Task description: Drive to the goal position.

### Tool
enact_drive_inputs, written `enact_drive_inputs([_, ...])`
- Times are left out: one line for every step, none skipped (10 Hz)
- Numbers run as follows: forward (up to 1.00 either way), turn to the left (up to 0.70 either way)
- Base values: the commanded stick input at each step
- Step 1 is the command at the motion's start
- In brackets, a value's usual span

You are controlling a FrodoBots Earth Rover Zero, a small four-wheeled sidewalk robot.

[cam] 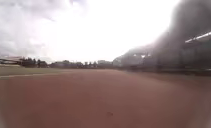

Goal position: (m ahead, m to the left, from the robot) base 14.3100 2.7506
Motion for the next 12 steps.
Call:
enact_drive_inputs([0.7,0.0])
enact_drive_inputs([0.7,0.0])
enact_drive_inputs([0.7,0.0])
enact_drive_inputs([0.7,0.0])
enact_drive_inputs([0.7,0.0])
enact_drive_inputs([0.7,0.0])
enact_drive_inputs([0.7,0.0])
enact_drive_inputs([0.7,0.0])
enact_drive_inputs([0.7,0.0])
enact_drive_inputs([0.7,0.0])
enact_drive_inputs([0.7,0.0])
enact_drive_inputs([0.7,0.0])
